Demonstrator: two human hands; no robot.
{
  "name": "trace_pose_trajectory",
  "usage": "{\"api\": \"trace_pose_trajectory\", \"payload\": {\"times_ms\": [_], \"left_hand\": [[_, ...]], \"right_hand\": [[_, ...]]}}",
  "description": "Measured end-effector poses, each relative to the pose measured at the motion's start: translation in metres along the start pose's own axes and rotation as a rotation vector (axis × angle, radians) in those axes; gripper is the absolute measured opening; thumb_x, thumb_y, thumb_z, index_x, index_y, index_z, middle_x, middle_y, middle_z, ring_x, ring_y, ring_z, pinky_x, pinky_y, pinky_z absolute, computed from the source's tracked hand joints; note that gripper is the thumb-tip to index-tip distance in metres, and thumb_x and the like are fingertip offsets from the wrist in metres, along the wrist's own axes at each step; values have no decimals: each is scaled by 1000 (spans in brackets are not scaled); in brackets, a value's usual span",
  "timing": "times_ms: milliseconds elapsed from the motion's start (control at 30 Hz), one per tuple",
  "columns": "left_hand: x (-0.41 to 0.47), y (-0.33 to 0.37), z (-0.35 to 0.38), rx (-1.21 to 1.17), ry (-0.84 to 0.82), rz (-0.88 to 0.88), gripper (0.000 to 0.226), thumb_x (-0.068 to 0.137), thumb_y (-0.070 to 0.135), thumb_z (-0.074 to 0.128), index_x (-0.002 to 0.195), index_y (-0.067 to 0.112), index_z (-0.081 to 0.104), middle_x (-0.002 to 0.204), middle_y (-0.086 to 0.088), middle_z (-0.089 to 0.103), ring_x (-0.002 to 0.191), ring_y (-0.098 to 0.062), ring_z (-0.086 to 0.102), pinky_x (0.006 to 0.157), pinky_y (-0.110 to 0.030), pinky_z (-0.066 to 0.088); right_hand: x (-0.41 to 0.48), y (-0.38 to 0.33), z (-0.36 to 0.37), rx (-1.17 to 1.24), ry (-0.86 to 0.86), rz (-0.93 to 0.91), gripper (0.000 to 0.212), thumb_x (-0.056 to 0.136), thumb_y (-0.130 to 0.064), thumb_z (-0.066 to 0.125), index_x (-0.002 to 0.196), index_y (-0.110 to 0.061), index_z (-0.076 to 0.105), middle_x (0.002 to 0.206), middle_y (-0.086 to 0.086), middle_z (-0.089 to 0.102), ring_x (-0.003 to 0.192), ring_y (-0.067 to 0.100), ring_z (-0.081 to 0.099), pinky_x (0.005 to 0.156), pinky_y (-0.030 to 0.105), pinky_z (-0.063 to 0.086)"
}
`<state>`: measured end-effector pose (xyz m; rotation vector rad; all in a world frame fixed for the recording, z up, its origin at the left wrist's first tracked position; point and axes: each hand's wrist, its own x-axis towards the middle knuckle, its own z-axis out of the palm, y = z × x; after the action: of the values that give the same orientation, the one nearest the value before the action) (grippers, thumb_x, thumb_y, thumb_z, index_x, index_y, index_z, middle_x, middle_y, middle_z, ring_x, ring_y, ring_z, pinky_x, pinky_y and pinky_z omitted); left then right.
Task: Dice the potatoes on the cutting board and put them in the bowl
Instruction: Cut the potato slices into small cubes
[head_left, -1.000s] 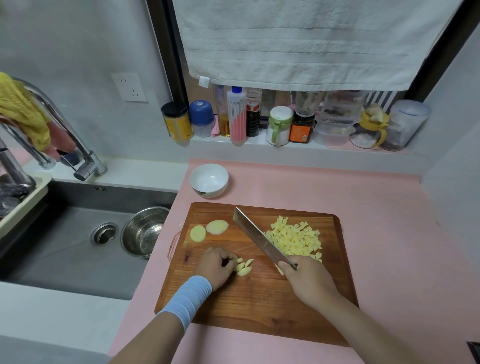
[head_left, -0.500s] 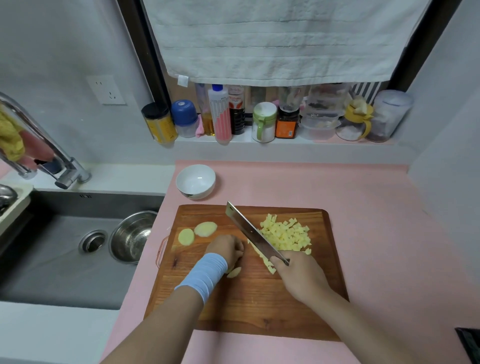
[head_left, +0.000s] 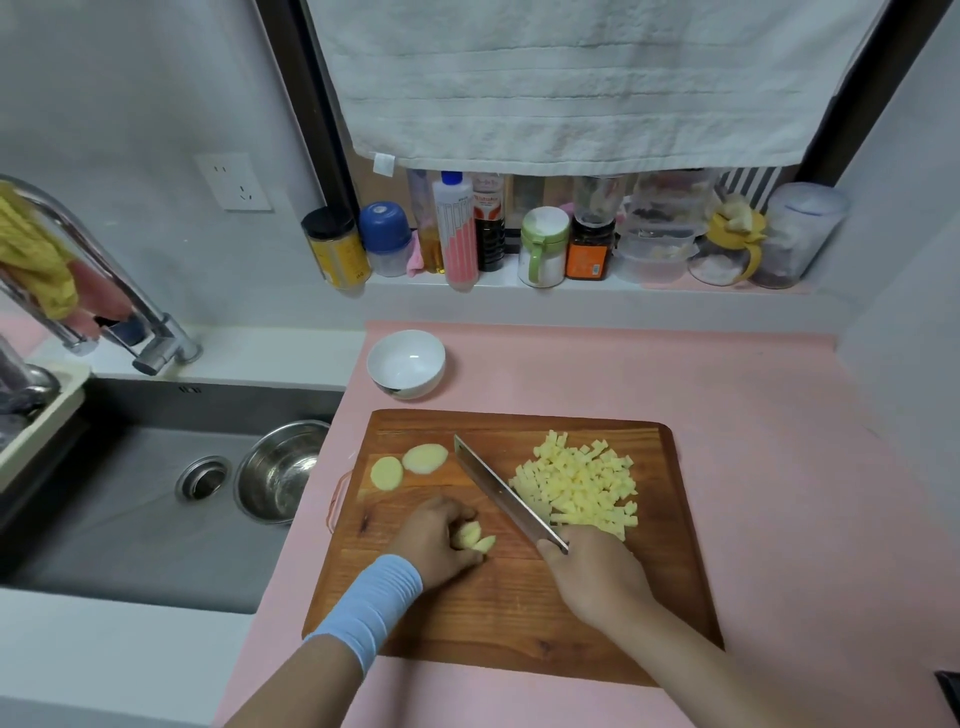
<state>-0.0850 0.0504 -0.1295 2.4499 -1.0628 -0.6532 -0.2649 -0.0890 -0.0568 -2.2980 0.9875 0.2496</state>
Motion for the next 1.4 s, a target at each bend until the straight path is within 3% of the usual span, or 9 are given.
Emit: {"api": "trace_pose_trajectory", "payload": {"times_ms": [167, 333, 533, 633, 767, 867, 1000, 1200, 1400], "left_hand": [[-12, 1, 15, -144, 93, -26, 58, 74, 24, 85, 128, 25, 62, 106, 9, 56, 89, -7, 55, 89, -22, 48], [-17, -17, 12, -115, 129, 30, 51, 79, 19, 80, 125, 31, 64, 103, 17, 60, 97, -3, 48, 92, -15, 38], [-22, -21, 23, -178, 232, 66, 30, 79, 17, 80, 104, 31, 72, 95, 15, 65, 87, 7, 48, 80, -6, 34], [-26, -24, 29, -112, 312, 223, 19, 83, 22, 72, 101, 24, 68, 101, 12, 62, 93, -2, 52, 84, -20, 44], [-32, -20, 45, 2, 409, 368, 16, 86, 35, 67, 86, 20, 62, 97, 7, 54, 89, -13, 51, 70, -29, 50], [-28, -20, 54, -4, 456, 396, 16, 91, 28, 63, 82, 15, 62, 92, 3, 55, 85, -17, 51, 72, -35, 49], [-26, -20, 57, -63, 482, 419, 14, 92, 22, 62, 82, 13, 65, 91, 3, 57, 86, -16, 52, 79, -29, 46], [-26, -22, 56, -103, 499, 444, 7, 89, 16, 64, 82, 14, 65, 88, 7, 51, 82, -11, 47, 82, -16, 37], [-23, -24, 58, -131, 510, 453, 7, 90, 16, 63, 84, 15, 66, 90, 7, 56, 83, -12, 51, 90, -14, 35]], "right_hand": [[-7, 2, 7, -10, -42, 24, 30, 104, -45, 45, 97, -30, 70, 70, -9, 65, 67, 7, 62, 51, 25, 38], [-7, 3, 9, -13, -58, 26, 31, 103, -47, 45, 100, -29, 70, 72, -8, 66, 69, 9, 64, 56, 28, 45], [-11, -8, 7, -70, -95, -20, 34, 104, -44, 47, 75, -28, 58, 71, -7, 64, 65, 10, 61, 58, 28, 46], [-12, -8, 9, -53, -84, -9, 34, 103, -44, 47, 79, -25, 60, 72, -5, 65, 67, 12, 63, 62, 31, 49], [-15, -11, 13, -48, -71, -11, 32, 103, -43, 46, 88, -25, 67, 76, -7, 67, 72, 11, 64, 71, 33, 56], [-20, -14, 14, -91, -22, -45, 30, 104, -43, 44, 100, -28, 70, 79, -11, 67, 74, 9, 63, 72, 32, 55], [-29, -15, 13, -120, 30, -99, 29, 105, -41, 42, 110, -32, 70, 80, -13, 67, 71, 6, 61, 65, 23, 51], [-38, -16, 13, -158, 16, -90, 29, 105, -41, 42, 100, -30, 68, 79, -10, 66, 73, 8, 62, 71, 29, 56], [-31, -13, 11, -123, -60, -30, 31, 105, -41, 46, 82, -27, 62, 73, -9, 62, 68, 8, 60, 61, 25, 49]]}}
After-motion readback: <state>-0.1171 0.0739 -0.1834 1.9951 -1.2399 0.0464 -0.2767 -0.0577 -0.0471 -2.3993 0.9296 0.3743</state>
